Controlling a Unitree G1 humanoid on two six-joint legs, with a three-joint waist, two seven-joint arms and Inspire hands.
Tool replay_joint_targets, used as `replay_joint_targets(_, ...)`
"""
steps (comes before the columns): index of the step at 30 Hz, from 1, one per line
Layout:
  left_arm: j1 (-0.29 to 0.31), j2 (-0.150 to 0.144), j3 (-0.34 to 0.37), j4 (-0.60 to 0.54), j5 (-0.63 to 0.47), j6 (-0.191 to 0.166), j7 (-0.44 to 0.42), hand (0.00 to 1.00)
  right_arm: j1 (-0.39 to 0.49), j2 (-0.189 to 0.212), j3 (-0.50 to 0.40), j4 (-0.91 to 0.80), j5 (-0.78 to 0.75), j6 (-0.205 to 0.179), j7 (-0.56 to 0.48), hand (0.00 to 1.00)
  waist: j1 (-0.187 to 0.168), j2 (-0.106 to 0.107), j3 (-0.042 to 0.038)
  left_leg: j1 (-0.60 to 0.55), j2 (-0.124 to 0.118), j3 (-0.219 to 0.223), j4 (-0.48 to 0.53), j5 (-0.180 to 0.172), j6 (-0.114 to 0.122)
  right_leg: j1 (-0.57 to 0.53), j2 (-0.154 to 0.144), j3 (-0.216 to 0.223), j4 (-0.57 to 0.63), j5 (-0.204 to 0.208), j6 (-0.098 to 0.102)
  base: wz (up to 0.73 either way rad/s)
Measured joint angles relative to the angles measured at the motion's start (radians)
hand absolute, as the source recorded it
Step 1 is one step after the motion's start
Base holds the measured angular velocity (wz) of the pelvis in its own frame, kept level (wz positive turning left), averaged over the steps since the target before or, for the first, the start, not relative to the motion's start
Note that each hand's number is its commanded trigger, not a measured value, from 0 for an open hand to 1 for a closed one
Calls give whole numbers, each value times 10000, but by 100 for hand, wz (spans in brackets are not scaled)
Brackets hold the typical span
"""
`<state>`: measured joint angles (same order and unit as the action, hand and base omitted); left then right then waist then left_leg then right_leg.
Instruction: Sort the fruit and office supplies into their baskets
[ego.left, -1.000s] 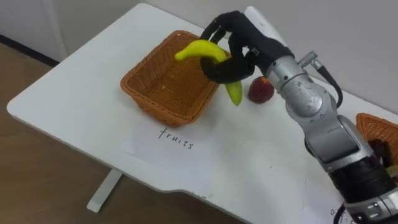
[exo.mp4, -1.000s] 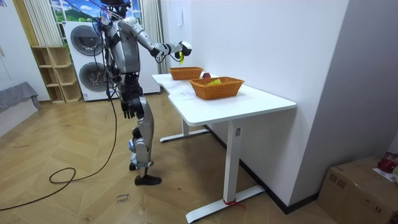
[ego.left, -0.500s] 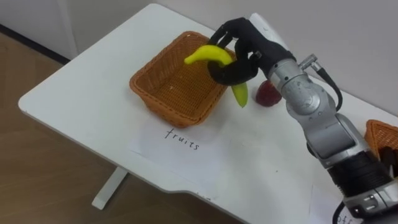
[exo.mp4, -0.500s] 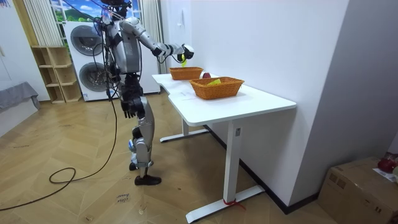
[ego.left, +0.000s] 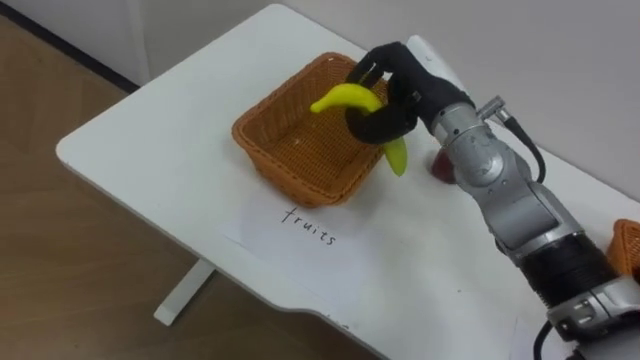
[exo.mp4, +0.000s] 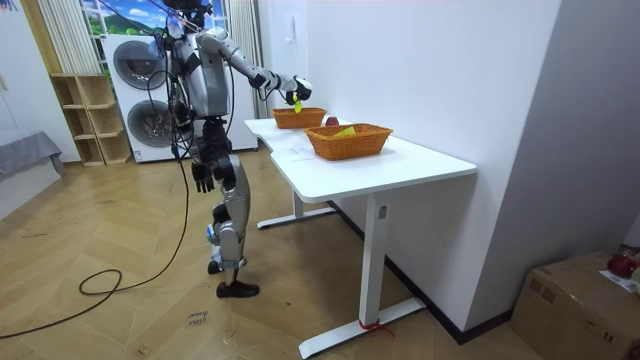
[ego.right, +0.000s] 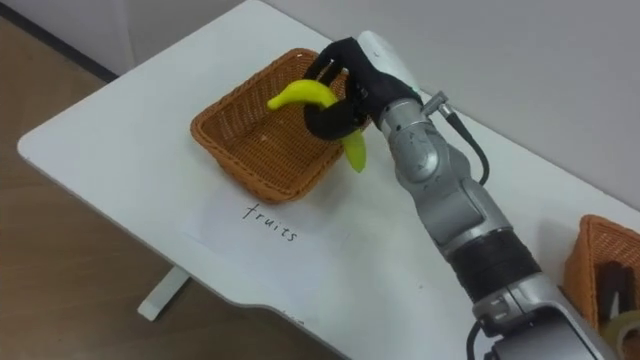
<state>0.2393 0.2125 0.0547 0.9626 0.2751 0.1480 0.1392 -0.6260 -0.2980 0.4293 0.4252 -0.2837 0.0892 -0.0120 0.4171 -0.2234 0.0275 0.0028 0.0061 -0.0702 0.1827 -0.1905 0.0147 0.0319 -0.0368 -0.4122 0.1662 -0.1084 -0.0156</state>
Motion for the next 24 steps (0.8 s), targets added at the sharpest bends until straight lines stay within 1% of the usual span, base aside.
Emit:
replay_joint_targets(2, 5, 30, 1, 3, 0, 19, 0, 0, -7, -1, 175, 14, 3, -2, 1, 100, -4, -44, 31, -7, -19, -89, 7, -1, 0, 23, -8, -31, 0, -22, 35, 13)
replay_joint_targets(4, 1, 37, -11, 3, 0, 39, -12, 0, -24, 0, 222, 158, 17, -6, 1, 100, 28, -53, 35, -24, -25, -157, 21, -1, 0, 29, -12, -30, 3, -24, 38, 10)
replay_joint_targets(7, 30, 50, -12, 8, 0, 68, -29, 0, -301, 6, 255, 596, 42, -5, 2, 100, 100, -38, 47, -24, -26, -160, 23, -1, 0, 27, -11, -29, -2, -28, 41, 0)
replay_joint_targets(9, 35, 92, -10, 2, 6, 91, -50, 0, -428, 1, 256, 845, 26, 0, -3, 100, 159, -36, 48, -22, -24, -158, 23, -1, 0, 25, -7, -33, -7, -33, 47, 0)
replay_joint_targets(14, 37, 169, -12, -7, 7, 205, -192, 0, -427, 9, 269, 941, -157, 2, -2, 100, 267, -34, 49, -23, -24, -156, 57, -1, 0, 22, -4, -27, -16, -35, 48, 0)
replay_joint_targets(19, 44, 193, -11, -10, 8, 252, -248, 0, -428, 13, 269, 941, -342, 5, -2, 100, 290, -36, 47, -47, -26, -161, 65, 0, 0, 21, -4, -30, -21, -35, 48, 0)
replay_joint_targets(20, 44, 194, -12, -11, 9, 260, -264, 0, -428, 13, 269, 942, -368, 18, -2, 82, 291, -37, 46, -67, -30, -167, 66, 0, 0, 19, -4, -30, -38, -35, 48, 0)
replay_joint_targets(21, 45, 198, -11, -11, 10, 273, -306, 0, -428, 13, 269, 941, -384, 48, -2, 57, 298, -45, 40, -96, -42, -172, 69, 0, 0, 24, -2, -30, -97, -35, 48, 0)
replay_joint_targets(22, 45, 205, -11, -11, 10, 279, -346, 0, -430, 14, 269, 941, -389, 69, -2, 40, 306, -50, 36, -108, -50, -171, 73, 0, 0, 29, -2, -30, -136, -35, 48, 0)
replay_joint_targets(23, 47, 205, -11, -12, 10, 297, -373, 0, -431, 17, 269, 941, -396, 116, -2, 0, 317, -48, 36, -121, -52, -170, 85, 0, -1, 29, 1, -31, -153, -35, 48, 0)
replay_joint_targets(24, 52, 217, -11, -11, 10, 334, -383, 0, -431, 19, 270, 946, -394, 141, -2, 0, 319, -45, 38, -128, -46, -171, 81, 0, -2, 27, 7, -34, -153, -35, 48, 0)
